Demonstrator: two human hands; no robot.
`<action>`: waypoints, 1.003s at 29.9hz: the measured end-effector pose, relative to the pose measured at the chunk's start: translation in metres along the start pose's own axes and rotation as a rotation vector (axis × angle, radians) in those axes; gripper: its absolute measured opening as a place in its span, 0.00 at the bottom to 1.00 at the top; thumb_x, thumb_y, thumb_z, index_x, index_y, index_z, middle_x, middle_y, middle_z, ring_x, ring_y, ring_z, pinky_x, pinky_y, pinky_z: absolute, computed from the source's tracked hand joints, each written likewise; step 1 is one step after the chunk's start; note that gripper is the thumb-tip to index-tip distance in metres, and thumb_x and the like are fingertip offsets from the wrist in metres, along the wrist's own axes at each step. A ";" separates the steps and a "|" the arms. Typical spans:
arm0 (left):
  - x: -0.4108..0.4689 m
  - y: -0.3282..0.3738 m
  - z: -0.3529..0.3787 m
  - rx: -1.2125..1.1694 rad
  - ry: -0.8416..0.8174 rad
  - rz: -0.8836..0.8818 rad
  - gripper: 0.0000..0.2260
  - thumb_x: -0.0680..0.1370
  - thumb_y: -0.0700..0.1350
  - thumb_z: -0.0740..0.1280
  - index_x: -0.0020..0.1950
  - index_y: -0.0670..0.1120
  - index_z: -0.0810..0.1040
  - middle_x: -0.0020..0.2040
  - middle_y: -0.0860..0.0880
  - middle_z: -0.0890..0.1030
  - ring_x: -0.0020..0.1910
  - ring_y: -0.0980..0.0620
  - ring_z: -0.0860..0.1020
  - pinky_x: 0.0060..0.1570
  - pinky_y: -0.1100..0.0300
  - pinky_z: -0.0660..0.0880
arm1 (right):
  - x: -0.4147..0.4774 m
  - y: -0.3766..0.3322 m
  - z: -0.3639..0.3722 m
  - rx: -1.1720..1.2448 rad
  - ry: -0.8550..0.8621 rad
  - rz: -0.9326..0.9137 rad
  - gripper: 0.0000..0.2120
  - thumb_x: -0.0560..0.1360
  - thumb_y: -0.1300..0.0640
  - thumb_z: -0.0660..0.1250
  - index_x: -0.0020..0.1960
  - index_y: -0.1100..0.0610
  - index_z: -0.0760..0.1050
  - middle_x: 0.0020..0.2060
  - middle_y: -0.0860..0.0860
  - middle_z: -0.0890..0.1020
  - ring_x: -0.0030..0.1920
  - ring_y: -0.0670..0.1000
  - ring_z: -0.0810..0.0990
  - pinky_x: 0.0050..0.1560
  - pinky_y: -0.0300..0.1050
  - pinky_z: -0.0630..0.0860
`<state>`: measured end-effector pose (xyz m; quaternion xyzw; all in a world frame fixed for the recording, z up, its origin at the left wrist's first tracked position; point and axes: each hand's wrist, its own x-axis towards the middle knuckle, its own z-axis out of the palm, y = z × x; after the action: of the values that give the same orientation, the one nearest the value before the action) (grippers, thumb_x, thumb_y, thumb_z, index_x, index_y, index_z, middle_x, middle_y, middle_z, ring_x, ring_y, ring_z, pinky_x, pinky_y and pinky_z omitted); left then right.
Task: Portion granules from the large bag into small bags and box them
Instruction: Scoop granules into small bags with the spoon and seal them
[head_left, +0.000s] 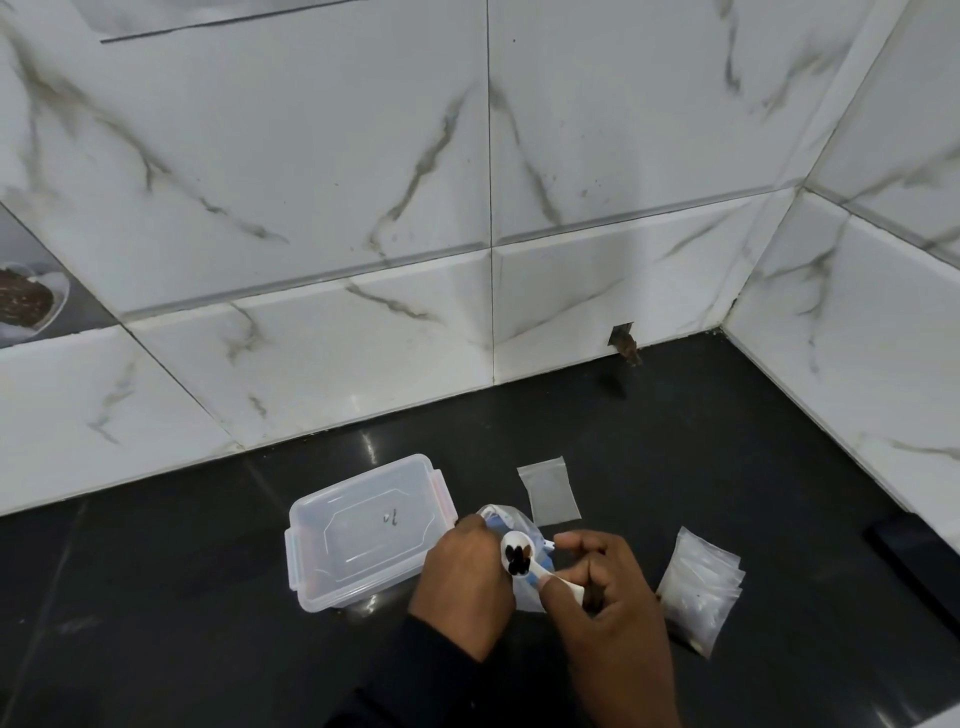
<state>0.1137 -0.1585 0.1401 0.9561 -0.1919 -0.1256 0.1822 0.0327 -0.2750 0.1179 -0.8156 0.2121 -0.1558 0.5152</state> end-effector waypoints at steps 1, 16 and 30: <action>0.000 0.000 0.000 -0.019 0.002 -0.002 0.07 0.78 0.41 0.63 0.52 0.40 0.77 0.53 0.43 0.79 0.52 0.45 0.77 0.50 0.57 0.72 | 0.000 0.001 0.001 -0.002 0.001 0.007 0.14 0.69 0.65 0.76 0.31 0.53 0.76 0.50 0.38 0.80 0.48 0.45 0.80 0.44 0.42 0.78; -0.001 -0.006 -0.005 -0.190 0.009 -0.134 0.10 0.76 0.45 0.67 0.55 0.46 0.81 0.53 0.50 0.80 0.50 0.54 0.79 0.48 0.65 0.75 | -0.004 0.014 0.005 -0.335 -0.016 -0.663 0.05 0.67 0.53 0.69 0.38 0.55 0.79 0.55 0.50 0.82 0.57 0.49 0.72 0.58 0.33 0.69; -0.001 -0.011 0.004 -0.217 -0.002 -0.140 0.13 0.75 0.47 0.70 0.59 0.50 0.79 0.59 0.52 0.79 0.55 0.55 0.76 0.50 0.68 0.69 | -0.006 0.036 0.001 -0.502 -0.003 -0.922 0.17 0.78 0.53 0.62 0.38 0.60 0.82 0.51 0.55 0.84 0.53 0.57 0.76 0.48 0.50 0.78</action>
<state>0.1152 -0.1501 0.1324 0.9417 -0.1101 -0.1592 0.2753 0.0217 -0.2850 0.0841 -0.9229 -0.1386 -0.3095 0.1822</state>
